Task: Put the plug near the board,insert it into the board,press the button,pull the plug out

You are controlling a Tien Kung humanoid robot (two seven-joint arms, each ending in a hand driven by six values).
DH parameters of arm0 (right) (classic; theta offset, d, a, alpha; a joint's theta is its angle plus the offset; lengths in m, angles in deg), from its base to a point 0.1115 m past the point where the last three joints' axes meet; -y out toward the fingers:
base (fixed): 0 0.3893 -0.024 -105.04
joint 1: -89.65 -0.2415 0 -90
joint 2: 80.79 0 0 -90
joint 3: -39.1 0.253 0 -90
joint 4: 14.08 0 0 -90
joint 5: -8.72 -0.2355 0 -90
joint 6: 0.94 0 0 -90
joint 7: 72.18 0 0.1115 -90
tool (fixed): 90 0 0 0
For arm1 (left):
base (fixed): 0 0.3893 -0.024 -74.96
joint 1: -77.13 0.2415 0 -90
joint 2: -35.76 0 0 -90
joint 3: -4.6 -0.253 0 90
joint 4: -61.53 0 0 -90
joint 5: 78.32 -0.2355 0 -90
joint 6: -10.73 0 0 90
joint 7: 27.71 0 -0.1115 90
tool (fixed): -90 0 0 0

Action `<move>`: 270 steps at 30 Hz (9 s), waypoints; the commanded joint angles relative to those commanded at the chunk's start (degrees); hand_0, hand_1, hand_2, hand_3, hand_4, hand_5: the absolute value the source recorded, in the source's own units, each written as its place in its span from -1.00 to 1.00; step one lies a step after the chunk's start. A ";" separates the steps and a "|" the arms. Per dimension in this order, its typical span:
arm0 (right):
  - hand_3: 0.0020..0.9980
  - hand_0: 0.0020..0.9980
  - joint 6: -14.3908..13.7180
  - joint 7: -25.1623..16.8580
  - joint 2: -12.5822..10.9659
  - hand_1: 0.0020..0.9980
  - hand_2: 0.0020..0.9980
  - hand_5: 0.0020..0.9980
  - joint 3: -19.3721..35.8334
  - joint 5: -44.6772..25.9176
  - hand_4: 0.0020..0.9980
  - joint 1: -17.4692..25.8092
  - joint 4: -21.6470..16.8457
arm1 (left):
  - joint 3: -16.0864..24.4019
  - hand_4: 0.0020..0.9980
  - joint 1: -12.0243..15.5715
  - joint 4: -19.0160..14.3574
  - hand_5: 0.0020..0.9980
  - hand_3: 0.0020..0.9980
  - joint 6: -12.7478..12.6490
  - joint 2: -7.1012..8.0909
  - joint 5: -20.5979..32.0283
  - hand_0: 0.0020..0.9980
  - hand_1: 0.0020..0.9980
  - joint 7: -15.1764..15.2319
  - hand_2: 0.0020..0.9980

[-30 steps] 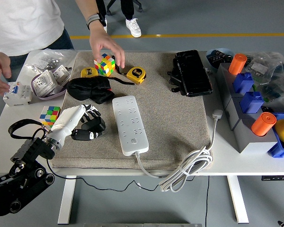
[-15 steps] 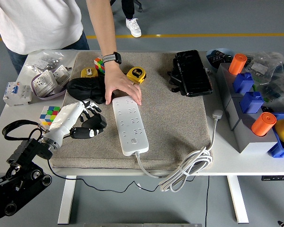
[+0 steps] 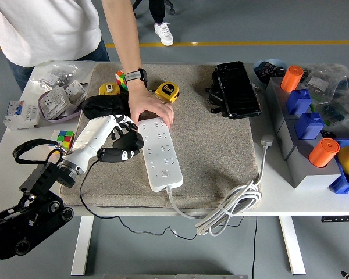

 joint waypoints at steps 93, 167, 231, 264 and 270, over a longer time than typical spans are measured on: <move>0.16 0.27 0.21 -0.34 -0.10 0.37 0.38 0.01 0.73 0.22 0.72 0.18 -0.21 | 2.44 0.79 8.62 -4.45 -0.05 0.31 -1.73 2.70 8.57 0.30 0.44 7.93 0.47; 0.16 0.26 0.01 -1.07 -0.25 0.36 0.38 0.00 0.75 -0.32 0.72 0.04 -0.52 | -7.19 0.72 -0.66 -6.50 -0.01 0.21 5.23 2.25 5.96 0.06 0.27 1.44 0.34; 0.15 0.25 -0.19 -2.11 -0.60 0.36 0.37 -0.02 0.38 -0.87 0.71 -0.11 -0.84 | -7.76 0.76 -0.75 -5.50 -0.03 0.19 2.64 4.19 -1.02 -0.08 0.27 -0.67 0.33; 0.15 0.25 -0.16 -2.45 -0.37 0.35 0.37 -0.02 0.67 -1.29 0.70 -0.06 -0.84 | -12.05 0.77 -5.72 -3.45 -0.04 0.18 4.63 0.60 -0.76 -0.07 0.26 -1.84 0.33; 0.15 0.25 -0.17 -2.47 -0.41 0.35 0.37 -0.03 0.76 -1.27 0.70 0.01 -0.84 | -10.39 0.77 -4.91 -4.94 -0.04 0.18 4.18 1.15 -0.88 -0.07 0.25 -1.36 0.33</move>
